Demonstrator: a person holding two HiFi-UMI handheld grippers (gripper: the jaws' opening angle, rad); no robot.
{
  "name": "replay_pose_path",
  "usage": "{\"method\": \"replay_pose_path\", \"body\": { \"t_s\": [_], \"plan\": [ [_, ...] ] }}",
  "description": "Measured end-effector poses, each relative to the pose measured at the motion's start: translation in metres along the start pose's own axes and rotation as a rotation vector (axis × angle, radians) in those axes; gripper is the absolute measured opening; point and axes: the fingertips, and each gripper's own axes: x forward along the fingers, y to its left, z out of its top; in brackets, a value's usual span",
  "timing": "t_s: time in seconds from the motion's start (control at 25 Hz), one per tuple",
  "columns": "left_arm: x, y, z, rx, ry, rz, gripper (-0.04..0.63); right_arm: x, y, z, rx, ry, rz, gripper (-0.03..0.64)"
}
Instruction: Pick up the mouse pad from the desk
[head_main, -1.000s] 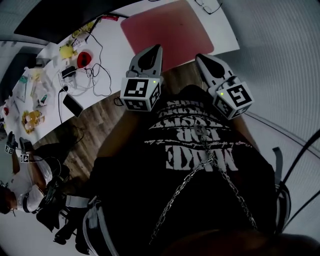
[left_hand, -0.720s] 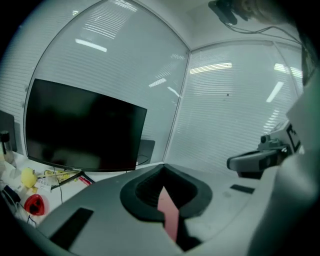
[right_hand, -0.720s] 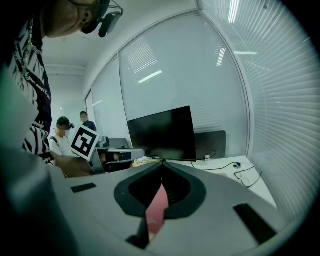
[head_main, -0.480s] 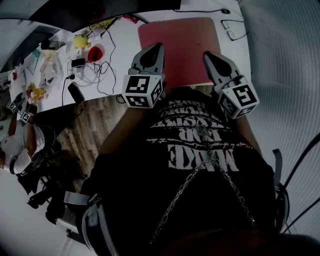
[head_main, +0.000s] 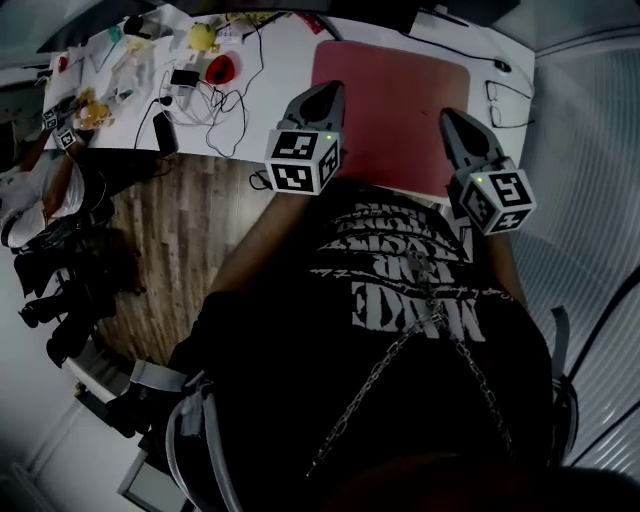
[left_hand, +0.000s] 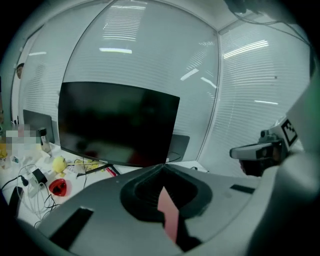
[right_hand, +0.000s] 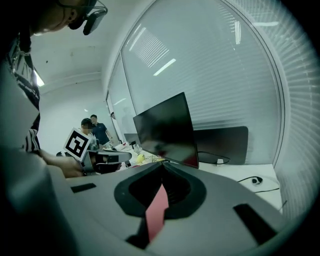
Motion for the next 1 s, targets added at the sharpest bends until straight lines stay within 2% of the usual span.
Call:
{"method": "replay_pose_path", "body": {
  "t_s": [0.24, 0.4, 0.52, 0.64, 0.72, 0.8, 0.84, 0.92, 1.0],
  "plan": [
    [0.001, 0.004, 0.004, 0.001, 0.008, -0.026, 0.006, 0.018, 0.010, 0.011, 0.014, -0.014, 0.028, 0.000],
    [0.019, 0.014, -0.007, 0.011, 0.043, -0.065, 0.006, 0.028, 0.002, -0.002, -0.022, 0.001, -0.014, 0.000],
    [0.040, 0.038, -0.048, -0.033, 0.151, -0.082, 0.008, 0.037, -0.034, -0.046, -0.017, 0.105, -0.113, 0.000],
    [0.063, 0.073, -0.110, -0.007, 0.308, -0.041, 0.009, 0.044, -0.076, -0.103, 0.007, 0.245, -0.201, 0.000],
    [0.074, 0.096, -0.154, -0.004, 0.435, -0.026, 0.117, 0.051, -0.102, -0.138, 0.036, 0.321, -0.246, 0.002],
    [0.077, 0.115, -0.193, -0.033, 0.546, -0.014, 0.164, 0.053, -0.123, -0.170, 0.073, 0.397, -0.283, 0.005],
    [0.078, 0.122, -0.208, -0.046, 0.585, -0.006, 0.172, 0.052, -0.132, -0.184, 0.098, 0.433, -0.303, 0.038],
    [0.079, 0.131, -0.230, -0.059, 0.633, 0.005, 0.199, 0.048, -0.151, -0.211, 0.148, 0.500, -0.343, 0.154],
    [0.080, 0.137, -0.240, -0.058, 0.657, 0.013, 0.230, 0.044, -0.167, -0.232, 0.176, 0.554, -0.379, 0.223]
  ]
}}
